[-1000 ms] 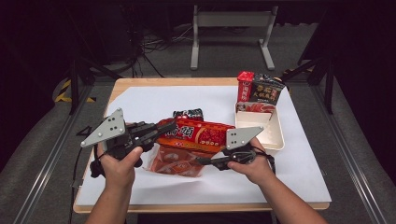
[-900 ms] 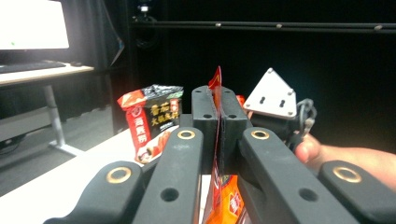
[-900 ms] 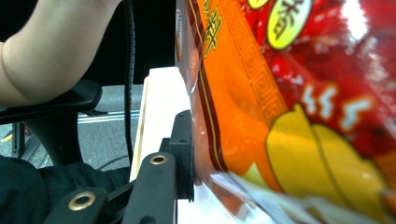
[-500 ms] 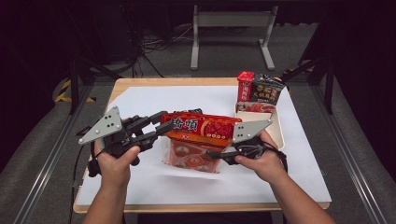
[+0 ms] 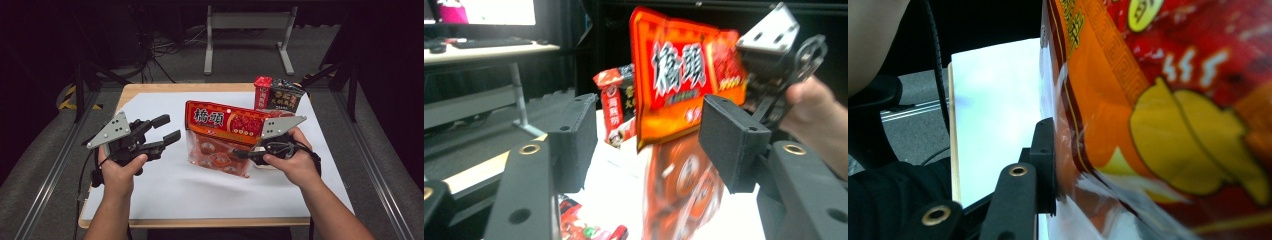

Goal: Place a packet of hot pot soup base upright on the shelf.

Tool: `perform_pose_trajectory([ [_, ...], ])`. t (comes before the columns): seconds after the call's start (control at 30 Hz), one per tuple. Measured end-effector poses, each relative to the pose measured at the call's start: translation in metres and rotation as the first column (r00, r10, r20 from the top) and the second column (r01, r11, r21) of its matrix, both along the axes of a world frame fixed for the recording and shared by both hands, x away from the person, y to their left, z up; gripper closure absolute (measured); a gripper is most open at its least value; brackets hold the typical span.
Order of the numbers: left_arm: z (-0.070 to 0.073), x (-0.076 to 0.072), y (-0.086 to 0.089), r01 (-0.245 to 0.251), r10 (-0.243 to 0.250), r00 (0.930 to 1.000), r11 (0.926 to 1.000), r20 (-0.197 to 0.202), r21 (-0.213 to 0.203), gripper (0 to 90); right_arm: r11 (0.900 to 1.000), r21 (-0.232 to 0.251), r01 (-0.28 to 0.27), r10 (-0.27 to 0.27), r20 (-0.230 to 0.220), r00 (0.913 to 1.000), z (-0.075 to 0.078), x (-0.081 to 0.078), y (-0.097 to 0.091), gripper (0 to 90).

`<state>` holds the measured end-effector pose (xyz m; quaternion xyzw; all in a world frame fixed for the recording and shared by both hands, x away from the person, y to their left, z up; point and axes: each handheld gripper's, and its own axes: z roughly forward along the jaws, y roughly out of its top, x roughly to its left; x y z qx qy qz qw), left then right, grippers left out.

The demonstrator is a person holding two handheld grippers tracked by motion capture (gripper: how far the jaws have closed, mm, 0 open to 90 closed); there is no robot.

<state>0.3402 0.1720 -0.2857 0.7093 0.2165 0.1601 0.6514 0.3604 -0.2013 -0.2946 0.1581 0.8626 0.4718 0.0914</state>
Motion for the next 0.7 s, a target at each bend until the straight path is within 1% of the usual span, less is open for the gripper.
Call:
perform_pose_trajectory([
  [0.07, -0.002, 0.002, 0.001, -0.009, 0.009, 0.9999, 0.9999, -0.009, 0.006, 40.1, 1.0, -0.002, 0.008, -0.008, -0.002, 1.0, 0.004, 0.001, -0.003, 70.7],
  [0.13, -0.006, 0.005, 0.002, -0.025, 0.026, 0.9994, 0.9994, -0.024, 0.023, 39.2, 0.9998, 0.001, 0.02, -0.02, -0.005, 0.9998, 0.008, 0.002, -0.005, 70.7],
  [0.17, -0.006, 0.005, 0.002, -0.025, 0.026, 0.9994, 0.9994, -0.024, 0.023, 38.9, 0.9998, 0.001, 0.02, -0.02, -0.005, 0.9998, 0.008, 0.002, -0.005, 70.7],
  [0.2, -0.008, 0.007, 0.003, -0.04, 0.041, 0.9987, 0.9985, -0.029, 0.039, 38.6, 0.9994, 0.01, 0.034, -0.034, -0.012, 0.9994, 0.012, 0.004, -0.009, 70.7],
  [0.27, -0.011, 0.009, 0.005, -0.054, 0.056, 0.9978, 0.9972, -0.036, 0.053, 37.9, 0.9989, 0.012, 0.046, -0.046, -0.015, 0.9988, 0.016, 0.005, -0.012, 70.7],
  [0.37, -0.013, 0.011, 0.007, -0.062, 0.065, 0.9969, 0.9962, -0.045, 0.061, 37.3, 0.998, 0.017, 0.061, -0.061, -0.017, 0.998, 0.02, 0.007, -0.016, 70.7],
  [0.43, -0.015, 0.013, 0.008, -0.068, 0.071, 0.9958, 0.9956, -0.057, 0.065, 36.9, 0.9968, 0.02, 0.078, -0.078, -0.018, 0.9968, 0.026, 0.009, -0.021, 70.7],
  [0.47, -0.016, 0.013, 0.008, -0.07, 0.074, 0.9957, 0.9953, -0.056, 0.066, 36.4, 0.9962, 0.021, 0.084, -0.084, -0.019, 0.9963, 0.029, 0.01, -0.023, 70.7],
  [0.57, -0.019, 0.016, 0.01, -0.086, 0.092, 0.9934, 0.9928, -0.068, 0.083, 35.2, 0.9946, 0.016, 0.103, -0.103, -0.013, 0.9946, 0.035, 0.012, -0.026, 70.7],
  [0.7, -0.022, 0.019, 0.009, -0.102, 0.113, 0.9892, 0.9886, -0.093, 0.11, 31.2, 0.9926, 0.014, 0.121, -0.121, -0.007, 0.9926, 0.042, 0.013, -0.029, 70.7],
])
